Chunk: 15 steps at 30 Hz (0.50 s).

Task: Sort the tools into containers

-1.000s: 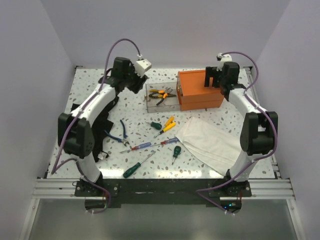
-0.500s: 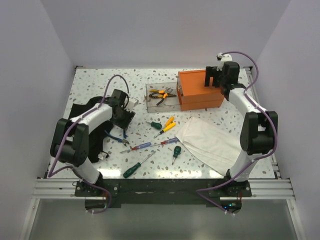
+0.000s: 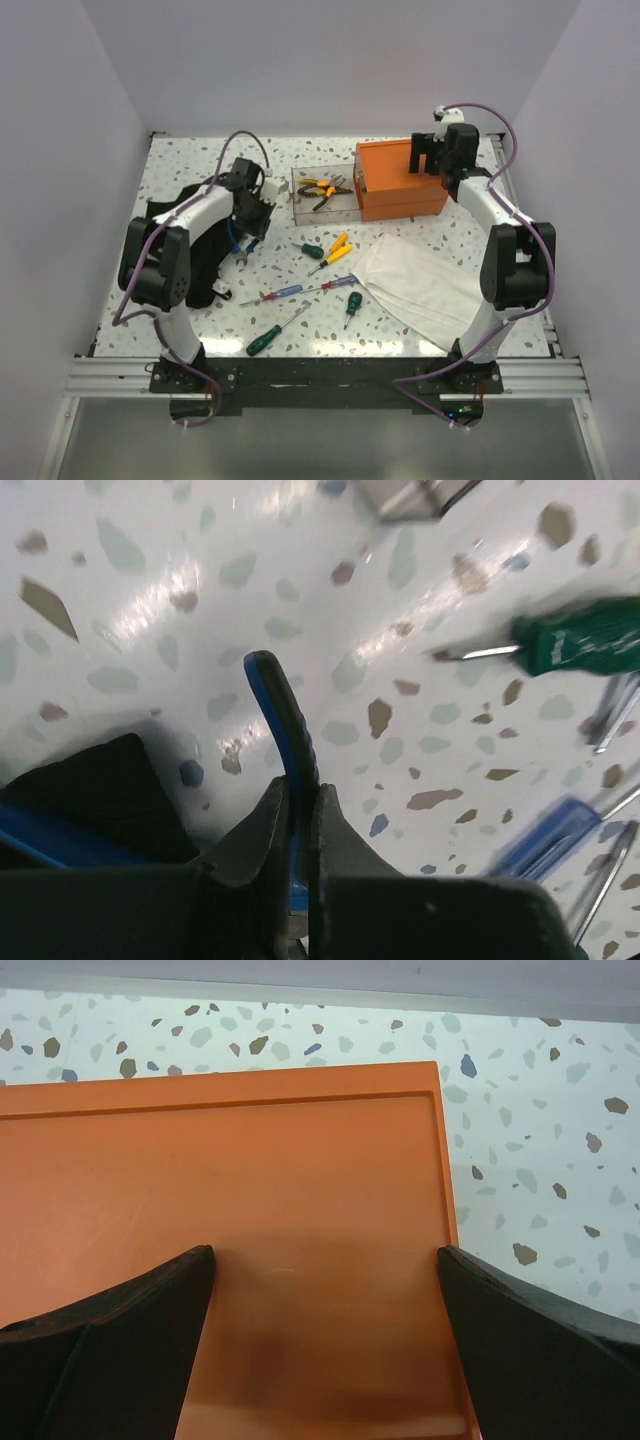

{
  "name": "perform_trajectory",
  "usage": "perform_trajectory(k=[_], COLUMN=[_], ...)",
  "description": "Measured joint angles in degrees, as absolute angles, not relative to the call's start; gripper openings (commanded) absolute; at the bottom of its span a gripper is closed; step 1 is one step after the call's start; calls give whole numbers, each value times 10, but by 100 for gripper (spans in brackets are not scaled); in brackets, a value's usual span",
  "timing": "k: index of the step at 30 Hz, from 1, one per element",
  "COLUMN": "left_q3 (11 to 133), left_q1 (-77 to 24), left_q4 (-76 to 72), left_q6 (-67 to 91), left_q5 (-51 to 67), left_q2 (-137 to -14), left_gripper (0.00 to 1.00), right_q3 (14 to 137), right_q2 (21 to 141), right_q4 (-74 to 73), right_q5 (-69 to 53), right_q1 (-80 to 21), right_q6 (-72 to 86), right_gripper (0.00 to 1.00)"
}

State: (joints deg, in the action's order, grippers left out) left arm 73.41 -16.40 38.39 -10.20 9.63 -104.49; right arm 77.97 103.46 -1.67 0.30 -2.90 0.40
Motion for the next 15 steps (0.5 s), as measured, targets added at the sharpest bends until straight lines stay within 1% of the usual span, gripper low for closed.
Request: perform_trajectory(k=[3, 9, 11, 13, 15], left_q3=[793, 1010, 1062, 1079, 1072], left_q1=[-164, -164, -163, -161, -159], left_q4=[394, 434, 453, 469, 473], left_q6=[-121, -153, -163, -169, -172], left_q5=[143, 279, 318, 342, 355], left_q2=[-1045, -1092, -1115, -1128, -1136], left_gripper=[0, 0, 0, 0, 0], right_q3=[778, 775, 775, 775, 775], right_q2=[1034, 1033, 1033, 1033, 1033], right_q4=[-14, -11, -11, -11, -11], right_q5=[3, 3, 3, 3, 3], right_q1=[-29, -29, -29, -29, -29], right_q6=[4, 4, 4, 4, 4], right_gripper=[98, 98, 98, 98, 98])
